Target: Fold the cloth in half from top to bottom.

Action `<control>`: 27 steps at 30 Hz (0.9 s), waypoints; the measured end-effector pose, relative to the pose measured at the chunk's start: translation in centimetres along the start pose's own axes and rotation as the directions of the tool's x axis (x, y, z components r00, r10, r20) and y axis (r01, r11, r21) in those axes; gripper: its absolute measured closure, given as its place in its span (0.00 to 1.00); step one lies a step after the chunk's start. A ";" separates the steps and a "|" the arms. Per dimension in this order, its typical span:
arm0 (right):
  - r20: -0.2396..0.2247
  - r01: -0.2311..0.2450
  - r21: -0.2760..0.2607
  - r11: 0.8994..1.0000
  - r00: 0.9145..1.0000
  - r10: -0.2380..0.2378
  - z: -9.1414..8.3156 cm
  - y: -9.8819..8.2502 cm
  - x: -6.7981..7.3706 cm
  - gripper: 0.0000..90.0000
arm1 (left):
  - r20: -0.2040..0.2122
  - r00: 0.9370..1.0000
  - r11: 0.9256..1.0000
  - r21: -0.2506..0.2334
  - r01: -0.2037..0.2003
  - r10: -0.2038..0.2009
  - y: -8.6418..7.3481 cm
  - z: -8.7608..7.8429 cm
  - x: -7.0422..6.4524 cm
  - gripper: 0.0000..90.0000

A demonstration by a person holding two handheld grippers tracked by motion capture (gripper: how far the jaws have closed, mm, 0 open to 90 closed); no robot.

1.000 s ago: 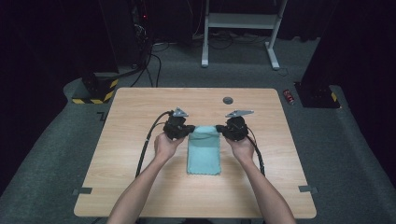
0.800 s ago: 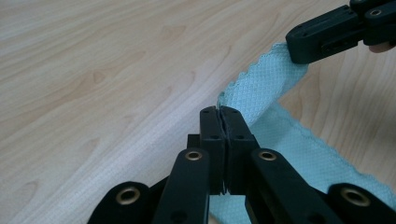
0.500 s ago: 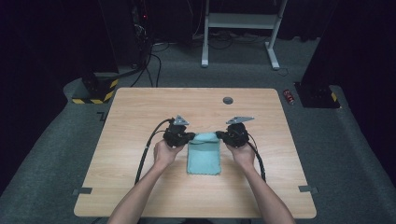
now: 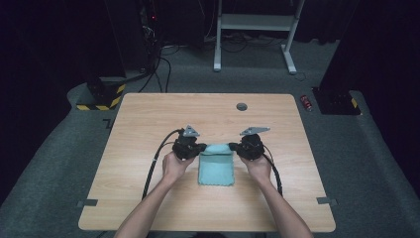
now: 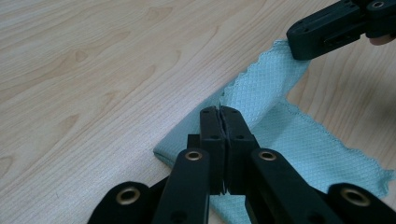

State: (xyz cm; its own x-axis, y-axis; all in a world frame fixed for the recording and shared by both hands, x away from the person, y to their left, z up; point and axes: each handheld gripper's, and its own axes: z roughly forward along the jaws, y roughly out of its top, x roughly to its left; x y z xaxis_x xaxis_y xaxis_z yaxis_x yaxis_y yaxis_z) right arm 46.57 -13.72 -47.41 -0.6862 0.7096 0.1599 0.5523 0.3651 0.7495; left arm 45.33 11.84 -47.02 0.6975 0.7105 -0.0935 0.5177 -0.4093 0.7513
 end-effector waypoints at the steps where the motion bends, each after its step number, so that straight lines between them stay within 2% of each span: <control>1: -0.001 0.004 -0.001 1.000 1.000 -0.004 -0.1 0.0 0.0 1.00 | 0.002 1.000 1.000 -0.002 0.002 -0.002 0.0 0.0 -0.1 0.98; 8: -0.008 0.002 0.003 1.000 1.000 -0.002 -0.5 -0.4 0.1 1.00 | 0.021 1.000 1.000 -0.006 -0.003 0.003 -0.1 -0.2 -0.3 0.98; 27: -0.033 0.018 0.000 1.000 0.999 -0.018 -0.9 -1.1 0.7 1.00 | 0.032 0.999 1.000 -0.004 -0.006 0.006 -0.8 -1.0 -0.9 0.98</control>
State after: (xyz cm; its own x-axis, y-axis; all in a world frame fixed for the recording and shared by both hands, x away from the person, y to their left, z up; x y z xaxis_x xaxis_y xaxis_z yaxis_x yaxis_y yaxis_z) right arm 45.04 -14.21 -47.52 -0.7111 0.6829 0.1673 0.5400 0.3779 0.7521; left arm 43.80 12.07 -46.84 0.7159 0.6894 -0.1100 0.5117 -0.4110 0.7545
